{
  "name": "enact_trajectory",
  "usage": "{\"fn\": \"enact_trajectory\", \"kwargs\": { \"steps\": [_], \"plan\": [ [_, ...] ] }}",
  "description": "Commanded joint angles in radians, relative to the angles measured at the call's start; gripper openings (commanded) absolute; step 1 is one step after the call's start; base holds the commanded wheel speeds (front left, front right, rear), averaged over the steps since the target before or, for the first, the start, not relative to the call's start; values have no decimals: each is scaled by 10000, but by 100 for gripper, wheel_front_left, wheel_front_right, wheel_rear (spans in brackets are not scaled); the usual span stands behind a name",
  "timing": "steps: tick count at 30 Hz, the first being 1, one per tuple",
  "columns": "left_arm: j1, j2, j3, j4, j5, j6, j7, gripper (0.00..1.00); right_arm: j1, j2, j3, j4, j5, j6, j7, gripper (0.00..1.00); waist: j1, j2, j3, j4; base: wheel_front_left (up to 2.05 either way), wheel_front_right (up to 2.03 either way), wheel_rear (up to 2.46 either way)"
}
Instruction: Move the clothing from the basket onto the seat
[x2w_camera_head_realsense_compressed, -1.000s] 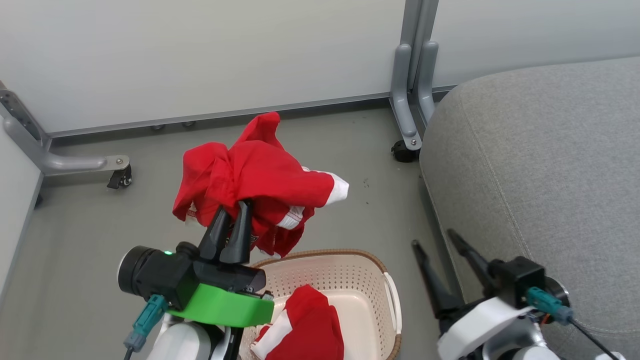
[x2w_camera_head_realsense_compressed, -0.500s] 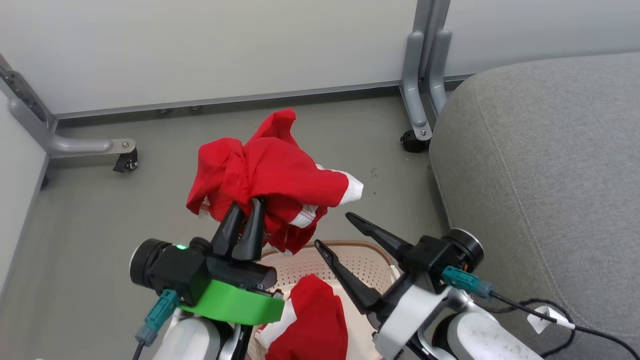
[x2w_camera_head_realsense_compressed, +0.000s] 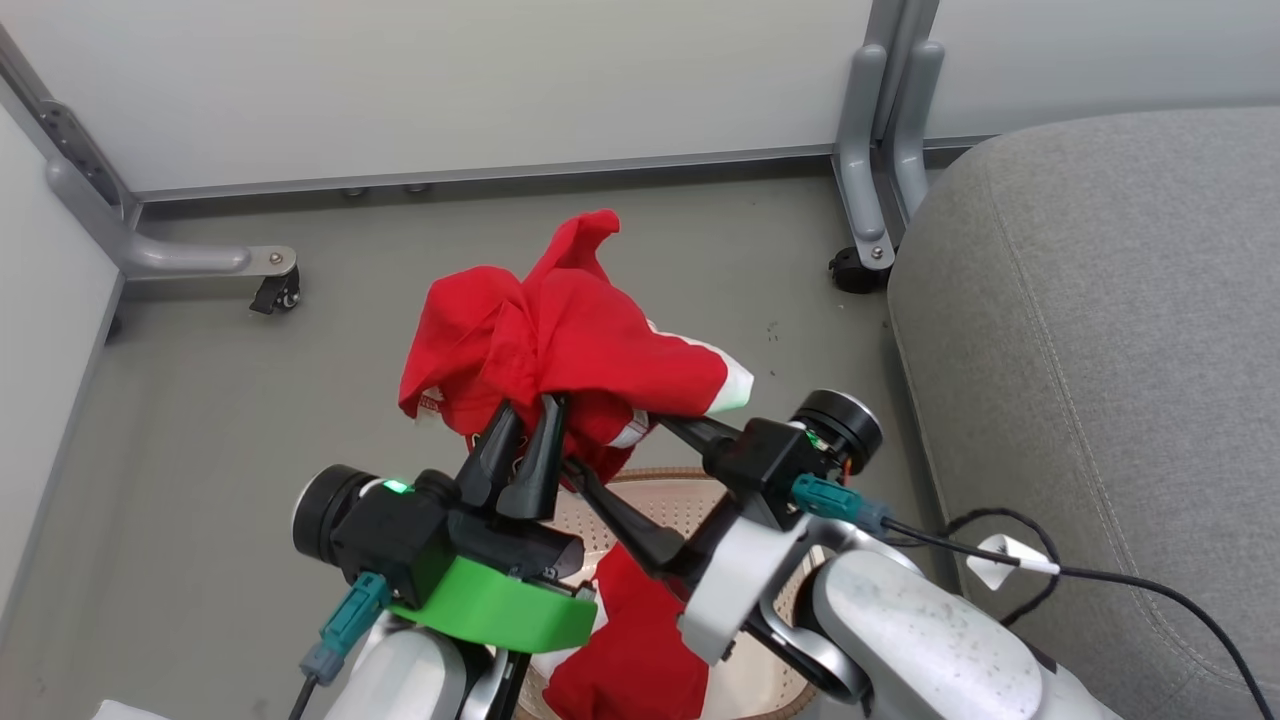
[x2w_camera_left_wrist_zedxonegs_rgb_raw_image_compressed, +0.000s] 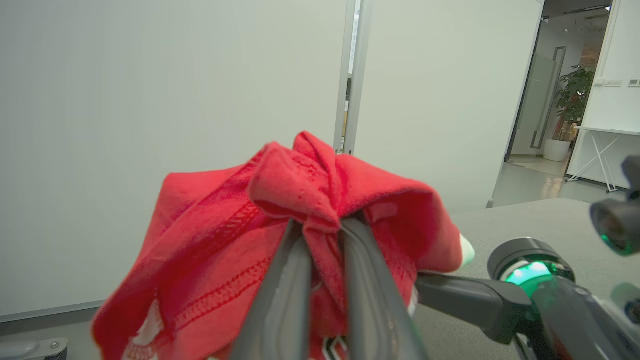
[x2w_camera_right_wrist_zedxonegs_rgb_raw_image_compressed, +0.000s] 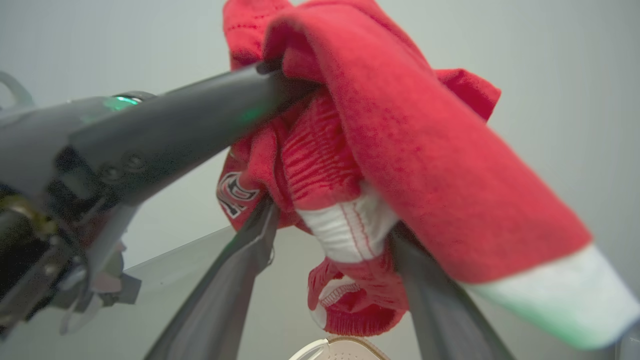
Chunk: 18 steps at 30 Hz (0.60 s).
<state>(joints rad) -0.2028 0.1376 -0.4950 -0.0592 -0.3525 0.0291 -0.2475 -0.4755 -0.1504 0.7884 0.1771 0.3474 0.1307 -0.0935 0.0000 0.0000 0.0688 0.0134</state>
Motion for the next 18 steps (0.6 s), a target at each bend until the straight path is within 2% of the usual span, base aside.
{"fn": "enact_trajectory", "kwargs": {
  "steps": [1,4,5,6,7,18],
  "plan": [
    [-192,-31,-36,3,-2,-32,-9,0,-230,105,94,163,81,1,-146,100,0,0,11,20,0,0,0],
    [-189,-40,-101,-7,-29,-63,12,0,-558,297,251,561,255,1,-434,100,0,0,21,41,0,0,0],
    [-196,-39,-116,-10,-33,-73,18,0,-647,344,287,649,306,1,-508,79,0,0,24,49,0,0,0],
    [-201,-36,-131,-6,-40,-80,23,0,-728,390,326,766,380,1,-598,26,0,0,20,57,0,0,0],
    [-202,-34,-145,-7,-47,-80,24,0,-789,417,364,839,429,1,-655,0,0,0,20,61,0,0,0],
    [-203,-43,-169,23,-142,15,-16,0,-1137,503,718,1330,820,1,-1061,0,0,0,47,60,0,0,0]
  ]
}}
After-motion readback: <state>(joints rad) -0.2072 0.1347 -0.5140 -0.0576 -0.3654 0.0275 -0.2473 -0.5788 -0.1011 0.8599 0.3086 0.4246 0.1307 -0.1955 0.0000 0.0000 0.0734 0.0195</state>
